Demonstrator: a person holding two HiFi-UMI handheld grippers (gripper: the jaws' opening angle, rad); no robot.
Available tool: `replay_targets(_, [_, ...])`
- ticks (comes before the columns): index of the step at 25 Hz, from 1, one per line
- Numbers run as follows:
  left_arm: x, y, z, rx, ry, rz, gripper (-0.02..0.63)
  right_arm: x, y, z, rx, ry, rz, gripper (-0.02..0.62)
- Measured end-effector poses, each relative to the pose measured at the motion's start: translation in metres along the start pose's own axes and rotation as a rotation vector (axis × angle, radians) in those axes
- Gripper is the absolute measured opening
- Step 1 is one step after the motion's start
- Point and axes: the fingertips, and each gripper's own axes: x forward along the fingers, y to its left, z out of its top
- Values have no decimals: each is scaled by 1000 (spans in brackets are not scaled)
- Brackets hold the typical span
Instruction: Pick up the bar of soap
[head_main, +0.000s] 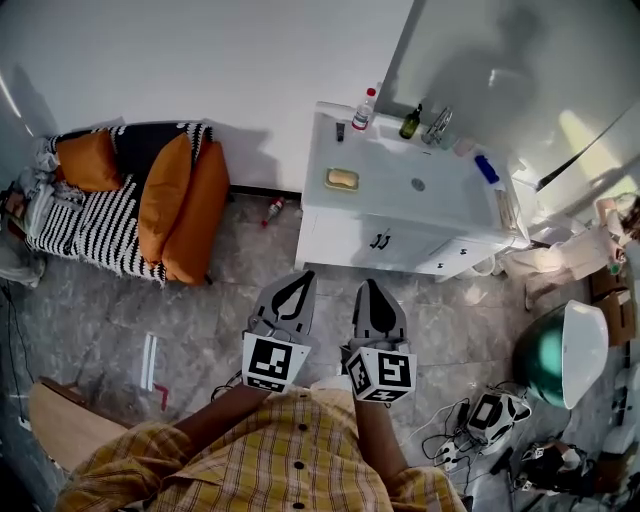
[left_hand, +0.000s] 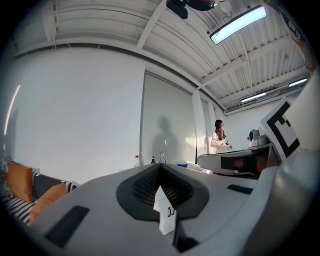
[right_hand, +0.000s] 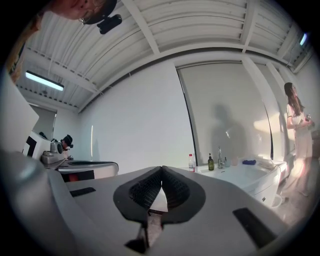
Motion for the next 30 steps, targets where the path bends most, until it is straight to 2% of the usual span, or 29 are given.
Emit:
replay_targets(6, [-4,23,-1,-20,-11,-6,9,6,13,-4,-15,12,-26,18])
replay_targets(13, [29,42,-7,-20,-14,-1,9,45,8,-8,-42,10,1,18])
replay_targets(22, [140,82,-8,24,12,27,9,164,-37,-5,-34,11,56,18])
replay_targets(30, [266,95,-4,35,62,26,9,264,-116,13,-13,56,60,18])
